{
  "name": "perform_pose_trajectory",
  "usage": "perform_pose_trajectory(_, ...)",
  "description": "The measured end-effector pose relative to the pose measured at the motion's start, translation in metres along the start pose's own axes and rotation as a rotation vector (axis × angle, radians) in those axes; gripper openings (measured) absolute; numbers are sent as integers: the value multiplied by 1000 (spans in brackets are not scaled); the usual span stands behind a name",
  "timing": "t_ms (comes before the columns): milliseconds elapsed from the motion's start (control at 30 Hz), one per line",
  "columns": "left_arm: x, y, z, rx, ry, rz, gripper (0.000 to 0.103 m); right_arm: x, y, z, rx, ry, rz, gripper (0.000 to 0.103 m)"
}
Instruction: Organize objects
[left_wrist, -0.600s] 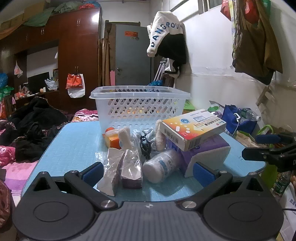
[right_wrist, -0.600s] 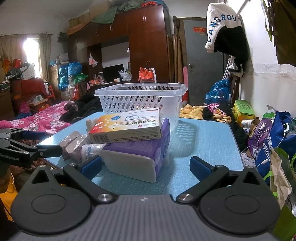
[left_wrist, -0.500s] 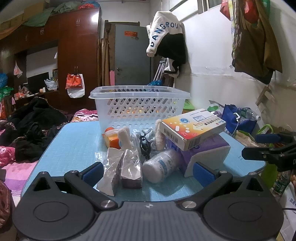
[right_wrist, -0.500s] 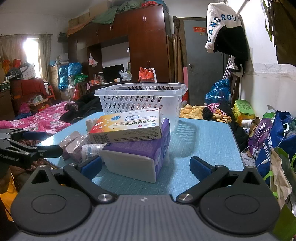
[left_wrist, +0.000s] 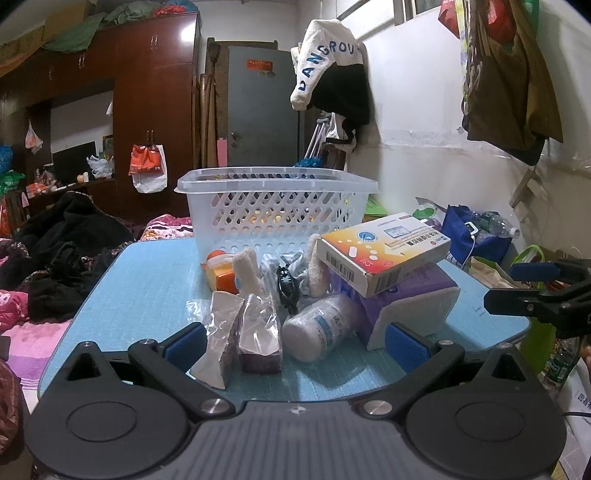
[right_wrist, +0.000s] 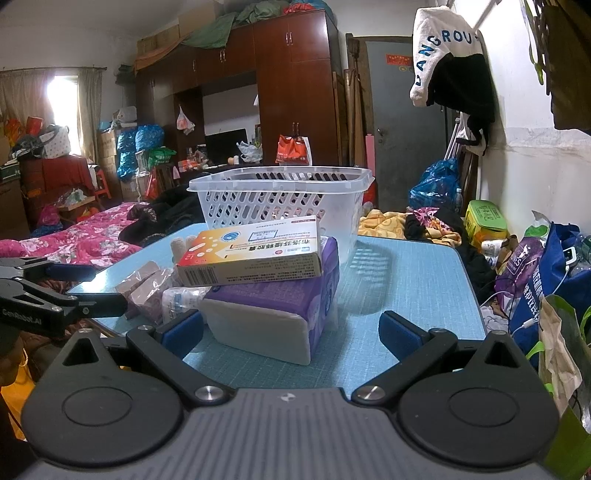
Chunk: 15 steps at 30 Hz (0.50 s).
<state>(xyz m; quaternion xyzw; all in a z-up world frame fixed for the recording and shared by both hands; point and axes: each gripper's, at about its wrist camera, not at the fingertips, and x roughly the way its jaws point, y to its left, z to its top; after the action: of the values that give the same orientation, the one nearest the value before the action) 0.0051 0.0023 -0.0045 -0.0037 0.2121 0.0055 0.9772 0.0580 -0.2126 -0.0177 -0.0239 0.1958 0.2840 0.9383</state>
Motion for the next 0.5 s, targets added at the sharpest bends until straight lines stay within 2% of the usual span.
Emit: perform_pose_trajectory(500, 1, 1, -1, 1, 1, -2, 103, -6, 1, 3, -8, -6, -3, 103)
